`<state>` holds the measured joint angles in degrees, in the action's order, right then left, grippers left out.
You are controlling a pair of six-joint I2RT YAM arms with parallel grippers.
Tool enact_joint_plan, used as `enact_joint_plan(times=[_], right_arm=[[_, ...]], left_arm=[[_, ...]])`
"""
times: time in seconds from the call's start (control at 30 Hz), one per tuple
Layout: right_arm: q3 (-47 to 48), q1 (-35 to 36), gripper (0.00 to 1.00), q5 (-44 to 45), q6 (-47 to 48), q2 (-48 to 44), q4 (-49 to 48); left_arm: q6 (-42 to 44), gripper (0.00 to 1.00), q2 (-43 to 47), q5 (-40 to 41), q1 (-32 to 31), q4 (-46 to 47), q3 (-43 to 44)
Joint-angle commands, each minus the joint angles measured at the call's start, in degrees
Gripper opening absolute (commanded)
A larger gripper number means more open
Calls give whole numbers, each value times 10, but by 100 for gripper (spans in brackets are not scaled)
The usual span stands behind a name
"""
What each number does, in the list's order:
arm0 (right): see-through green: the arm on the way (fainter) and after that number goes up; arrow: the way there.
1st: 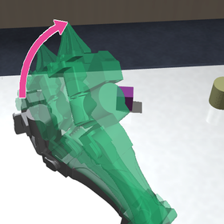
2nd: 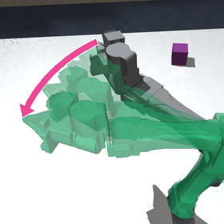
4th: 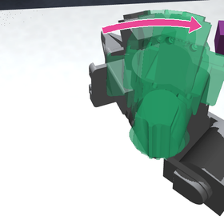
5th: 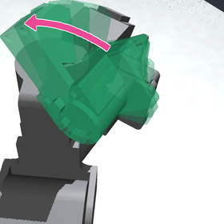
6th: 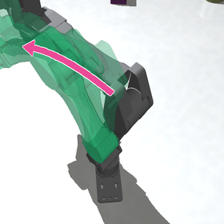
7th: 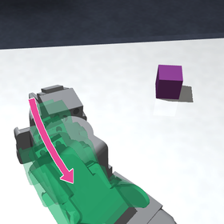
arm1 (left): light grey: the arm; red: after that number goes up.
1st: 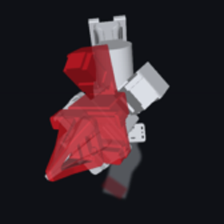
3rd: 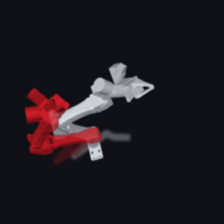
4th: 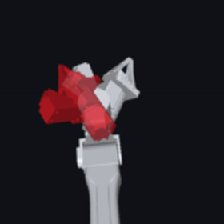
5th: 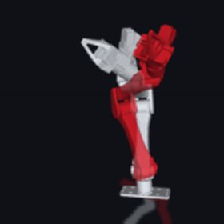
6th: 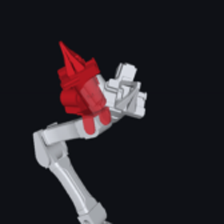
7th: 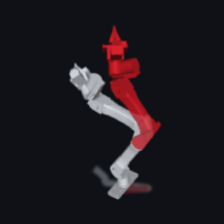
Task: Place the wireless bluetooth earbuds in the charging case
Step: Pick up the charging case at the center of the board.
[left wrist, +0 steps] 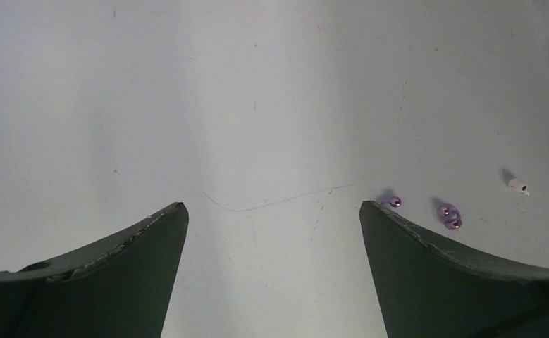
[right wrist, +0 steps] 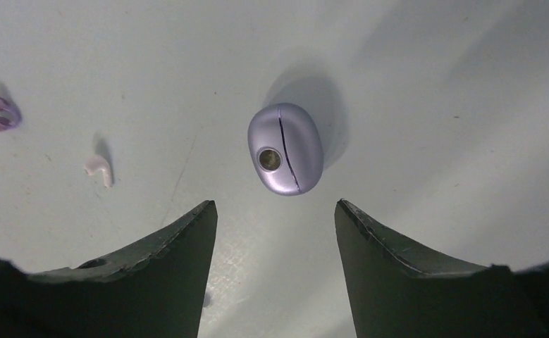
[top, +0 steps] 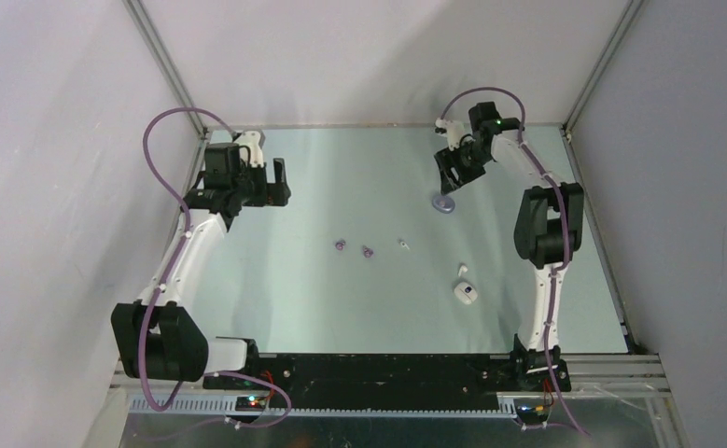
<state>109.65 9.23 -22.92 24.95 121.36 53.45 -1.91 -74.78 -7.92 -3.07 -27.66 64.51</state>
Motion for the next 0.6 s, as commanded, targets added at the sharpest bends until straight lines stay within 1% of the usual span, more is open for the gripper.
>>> enact_joint_plan(times=[0.0,0.1,0.17,0.37,0.57], right_arm=[[49,14,68,19,47,25,51],[41,25,74,28,75,32,57],[25,29,75,33,94,36,59],[-26,37,76,54,124,32,21],[-27,39,76,79,134,46,-8]], left_arm=[[13,99,5,-29,3,-3,20],[14,99,0,-39,2,-4,16],[12,98,-3,-43,3,3,8],[9,96,-28,-30,-2,22,-3],[-2,93,-73,-16,-4,37,-8]])
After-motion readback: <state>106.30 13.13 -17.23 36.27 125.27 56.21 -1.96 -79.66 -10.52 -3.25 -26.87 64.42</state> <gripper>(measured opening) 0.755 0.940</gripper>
